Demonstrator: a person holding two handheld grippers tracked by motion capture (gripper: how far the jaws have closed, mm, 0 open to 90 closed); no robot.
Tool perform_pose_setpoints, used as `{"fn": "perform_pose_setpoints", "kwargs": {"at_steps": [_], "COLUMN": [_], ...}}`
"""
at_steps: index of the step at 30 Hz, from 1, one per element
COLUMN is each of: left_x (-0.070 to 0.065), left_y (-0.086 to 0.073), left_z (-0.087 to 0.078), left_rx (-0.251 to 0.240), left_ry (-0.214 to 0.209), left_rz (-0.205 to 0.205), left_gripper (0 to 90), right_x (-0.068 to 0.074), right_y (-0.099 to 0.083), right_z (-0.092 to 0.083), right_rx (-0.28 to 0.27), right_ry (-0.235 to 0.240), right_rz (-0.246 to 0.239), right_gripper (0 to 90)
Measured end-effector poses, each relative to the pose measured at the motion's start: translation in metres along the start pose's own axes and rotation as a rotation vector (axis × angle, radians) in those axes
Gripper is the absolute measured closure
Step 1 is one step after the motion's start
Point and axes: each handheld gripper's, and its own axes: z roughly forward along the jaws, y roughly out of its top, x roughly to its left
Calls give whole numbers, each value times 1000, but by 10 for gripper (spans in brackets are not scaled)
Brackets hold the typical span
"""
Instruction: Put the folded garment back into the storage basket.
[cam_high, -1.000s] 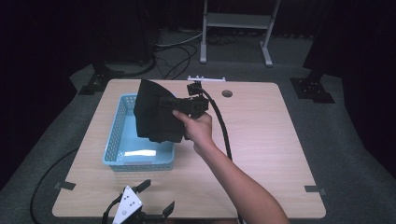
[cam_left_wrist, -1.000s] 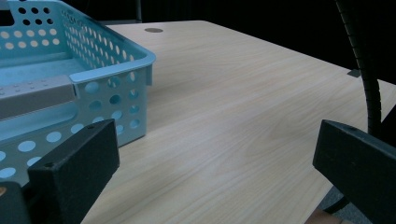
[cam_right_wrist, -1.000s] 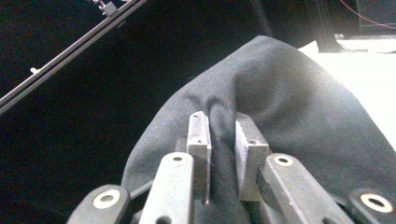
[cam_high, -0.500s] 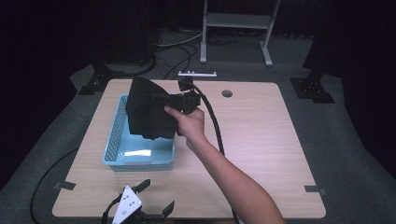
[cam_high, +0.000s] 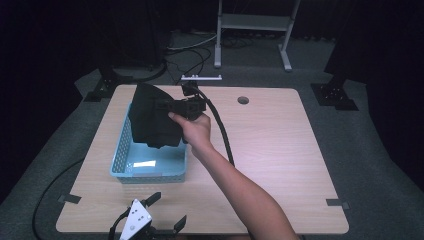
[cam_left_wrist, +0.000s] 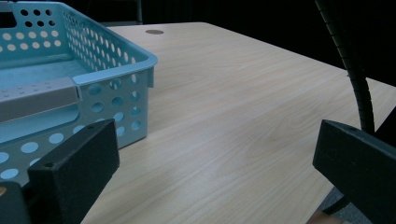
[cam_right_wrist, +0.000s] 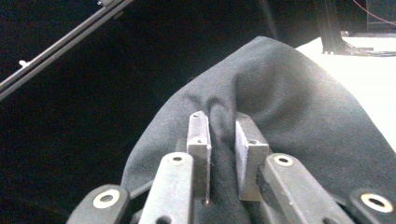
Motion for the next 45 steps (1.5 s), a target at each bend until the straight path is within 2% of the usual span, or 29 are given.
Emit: {"fn": "perform_pose_setpoints", "kwargs": {"at_steps": [21, 45], "left_x": [0, 1], "left_y": [0, 0], "left_z": [0, -1], "left_rx": [-3, -8], "left_ry": [2, 4], "left_rz": [-3, -9], "left_gripper": [0, 0], "right_x": [-19, -28], "right_y": [-13, -25], "right_z": [25, 45], "right_rx": [47, 79], "right_ry": [-34, -44], "right_rz": [26, 39], "right_gripper": [789, 789]}}
